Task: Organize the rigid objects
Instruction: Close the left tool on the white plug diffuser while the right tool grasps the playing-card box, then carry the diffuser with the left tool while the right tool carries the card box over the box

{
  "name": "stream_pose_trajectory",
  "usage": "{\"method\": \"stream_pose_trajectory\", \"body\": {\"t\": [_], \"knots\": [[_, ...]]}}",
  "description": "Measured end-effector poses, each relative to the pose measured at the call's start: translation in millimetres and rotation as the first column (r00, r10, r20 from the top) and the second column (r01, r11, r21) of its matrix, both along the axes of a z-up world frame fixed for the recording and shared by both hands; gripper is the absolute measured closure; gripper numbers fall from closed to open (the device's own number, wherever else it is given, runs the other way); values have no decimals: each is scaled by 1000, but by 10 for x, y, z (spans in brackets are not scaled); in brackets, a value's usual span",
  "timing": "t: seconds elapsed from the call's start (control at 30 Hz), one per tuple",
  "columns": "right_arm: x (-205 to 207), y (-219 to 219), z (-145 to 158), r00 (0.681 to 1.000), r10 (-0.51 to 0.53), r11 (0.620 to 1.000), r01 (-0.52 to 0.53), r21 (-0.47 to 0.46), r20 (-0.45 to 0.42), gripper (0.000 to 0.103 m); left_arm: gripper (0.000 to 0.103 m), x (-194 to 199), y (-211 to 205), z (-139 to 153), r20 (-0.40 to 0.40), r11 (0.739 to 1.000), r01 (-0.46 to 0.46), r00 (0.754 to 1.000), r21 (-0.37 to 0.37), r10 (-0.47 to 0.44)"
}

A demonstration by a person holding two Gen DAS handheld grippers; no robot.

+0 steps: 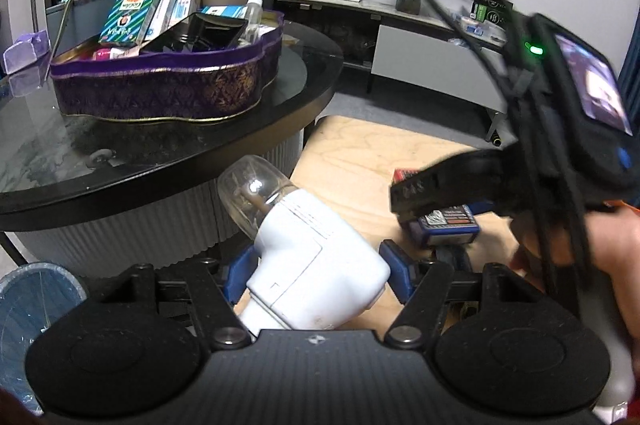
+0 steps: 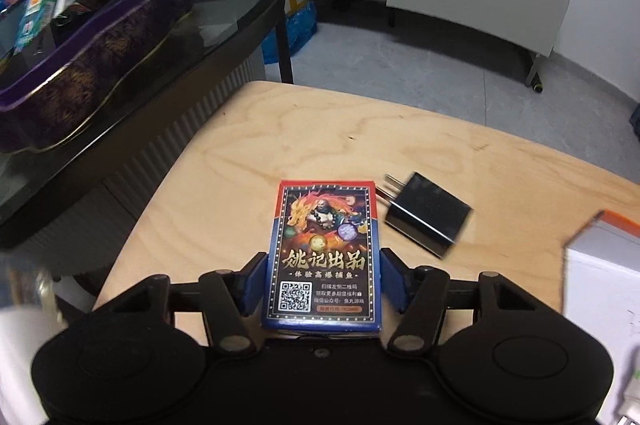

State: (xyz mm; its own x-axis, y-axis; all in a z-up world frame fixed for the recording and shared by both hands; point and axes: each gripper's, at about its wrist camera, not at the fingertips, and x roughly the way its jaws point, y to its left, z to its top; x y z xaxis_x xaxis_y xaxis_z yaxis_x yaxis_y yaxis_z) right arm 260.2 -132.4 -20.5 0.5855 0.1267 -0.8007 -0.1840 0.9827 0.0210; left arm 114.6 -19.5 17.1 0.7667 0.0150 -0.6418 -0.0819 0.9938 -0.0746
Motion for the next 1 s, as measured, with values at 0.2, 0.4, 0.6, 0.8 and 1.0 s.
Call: {"method": "stream_pose_trajectory", "body": {"t": [0.2,0.4,0.6,0.8,1.0], "knots": [[-459,-384,369,998,-22,994,16,111,59,32,35,-102,-105,109,17,1000,31,999,4,-31],[-1142,-900,788,988,-69,985,44,168,141,32,35,-291,-364,302,44,994,106,993,2,-106],[-1907,-1474,965,956,-200,971,165,172,212,32,35,-548,-799,508,80,976,220,972,1,-219],[-2586,-2091,997,911,-329,942,300,150,248,32,35,-812,-1296,550,74,935,353,934,-40,-350],[-3043,-2661,972,853,-458,888,423,181,252,32,35,-952,-1762,504,58,887,459,888,-50,-456]]}}
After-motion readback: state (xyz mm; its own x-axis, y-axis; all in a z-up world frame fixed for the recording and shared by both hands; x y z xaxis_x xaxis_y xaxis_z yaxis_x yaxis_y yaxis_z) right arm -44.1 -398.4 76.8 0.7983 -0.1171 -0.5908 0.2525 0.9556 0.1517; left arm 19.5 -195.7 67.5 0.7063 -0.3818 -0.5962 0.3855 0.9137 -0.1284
